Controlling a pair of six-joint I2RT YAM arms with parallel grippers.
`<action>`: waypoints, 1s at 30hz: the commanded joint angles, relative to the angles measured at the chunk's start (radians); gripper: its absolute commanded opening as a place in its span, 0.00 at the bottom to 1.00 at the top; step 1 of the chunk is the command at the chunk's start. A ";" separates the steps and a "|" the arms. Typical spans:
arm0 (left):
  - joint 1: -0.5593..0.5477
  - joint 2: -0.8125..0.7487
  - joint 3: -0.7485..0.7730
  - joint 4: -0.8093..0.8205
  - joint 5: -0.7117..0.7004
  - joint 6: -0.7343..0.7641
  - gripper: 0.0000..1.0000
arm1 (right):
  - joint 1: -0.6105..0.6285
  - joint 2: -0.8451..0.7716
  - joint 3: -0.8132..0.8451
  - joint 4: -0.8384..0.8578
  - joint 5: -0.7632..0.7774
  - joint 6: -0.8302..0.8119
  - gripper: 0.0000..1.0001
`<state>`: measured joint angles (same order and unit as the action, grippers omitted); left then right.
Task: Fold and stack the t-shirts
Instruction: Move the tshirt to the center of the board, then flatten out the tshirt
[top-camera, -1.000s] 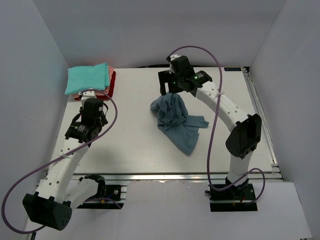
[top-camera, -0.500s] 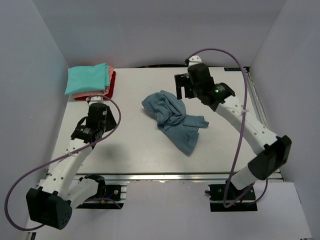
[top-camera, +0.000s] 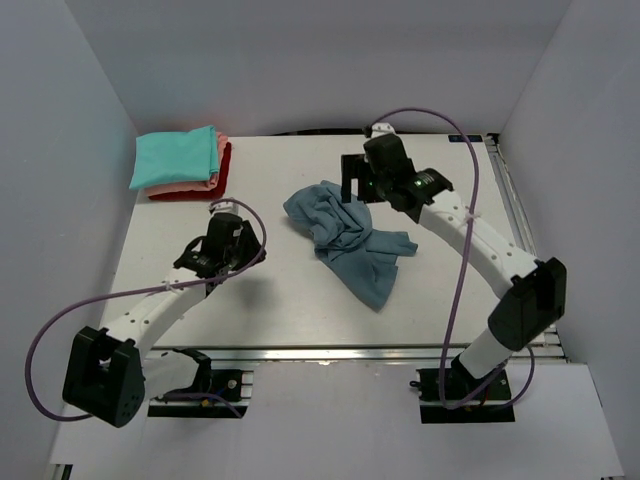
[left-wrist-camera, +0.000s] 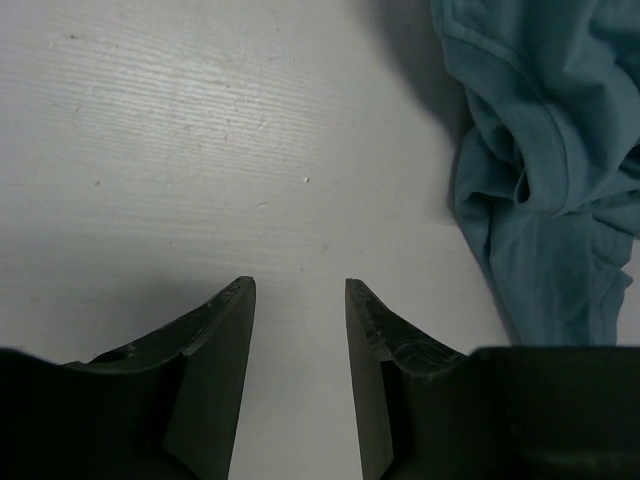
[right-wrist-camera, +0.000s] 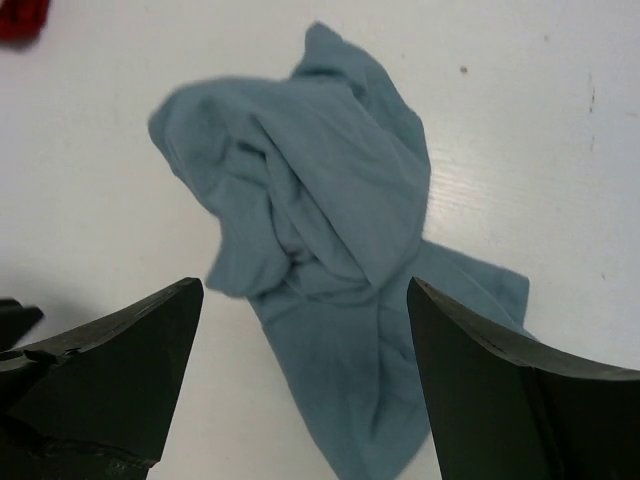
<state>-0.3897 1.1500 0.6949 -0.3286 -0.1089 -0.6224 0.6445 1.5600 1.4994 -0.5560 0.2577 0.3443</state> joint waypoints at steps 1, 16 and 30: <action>-0.001 -0.007 0.044 0.056 -0.019 -0.030 0.52 | 0.006 0.092 0.157 0.076 0.043 0.053 0.89; -0.009 -0.139 -0.038 -0.033 -0.169 -0.053 0.51 | -0.069 0.222 0.135 0.151 -0.147 -0.523 0.84; -0.009 -0.153 -0.084 -0.037 -0.268 -0.102 0.50 | 0.059 0.296 0.087 0.295 -0.149 -0.516 0.58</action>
<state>-0.3950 1.0225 0.6277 -0.3801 -0.3351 -0.6918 0.6666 1.9144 1.5932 -0.3367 0.0860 -0.1841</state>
